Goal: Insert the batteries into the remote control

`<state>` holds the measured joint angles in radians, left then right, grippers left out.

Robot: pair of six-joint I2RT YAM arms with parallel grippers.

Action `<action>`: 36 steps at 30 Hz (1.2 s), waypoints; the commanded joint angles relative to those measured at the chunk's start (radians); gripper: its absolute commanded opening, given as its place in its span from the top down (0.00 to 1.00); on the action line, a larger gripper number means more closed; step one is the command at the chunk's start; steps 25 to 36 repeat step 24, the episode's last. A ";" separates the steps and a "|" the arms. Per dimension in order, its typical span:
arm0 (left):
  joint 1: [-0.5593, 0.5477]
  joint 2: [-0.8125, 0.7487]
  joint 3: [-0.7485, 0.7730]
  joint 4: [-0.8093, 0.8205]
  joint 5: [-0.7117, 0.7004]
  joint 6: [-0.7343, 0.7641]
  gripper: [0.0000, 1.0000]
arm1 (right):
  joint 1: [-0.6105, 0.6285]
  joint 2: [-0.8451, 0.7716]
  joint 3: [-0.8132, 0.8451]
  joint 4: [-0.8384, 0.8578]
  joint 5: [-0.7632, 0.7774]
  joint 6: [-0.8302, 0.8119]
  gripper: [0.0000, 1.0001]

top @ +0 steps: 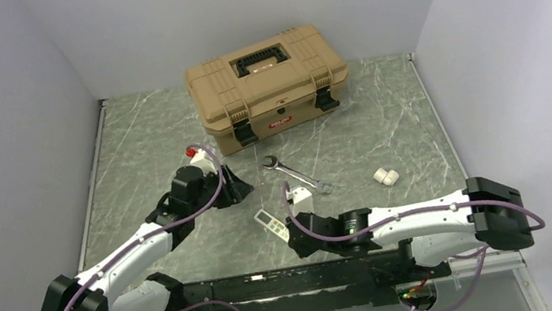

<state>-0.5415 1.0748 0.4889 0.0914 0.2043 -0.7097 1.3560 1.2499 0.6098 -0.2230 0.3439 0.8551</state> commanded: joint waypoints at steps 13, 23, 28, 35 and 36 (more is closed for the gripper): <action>-0.006 -0.301 -0.070 -0.165 -0.102 0.028 0.12 | 0.005 -0.286 -0.067 -0.054 0.217 0.047 0.34; -0.006 -0.443 -0.114 -0.287 -0.153 0.009 0.07 | 0.003 -0.317 -0.070 -0.073 0.265 0.049 0.21; -0.006 -0.455 -0.110 -0.306 -0.169 0.008 0.04 | 0.004 -0.323 -0.073 -0.076 0.272 0.054 0.19; -0.006 -0.455 -0.110 -0.306 -0.169 0.008 0.04 | 0.004 -0.323 -0.073 -0.076 0.272 0.054 0.19; -0.006 -0.455 -0.110 -0.306 -0.169 0.008 0.04 | 0.004 -0.323 -0.073 -0.076 0.272 0.054 0.19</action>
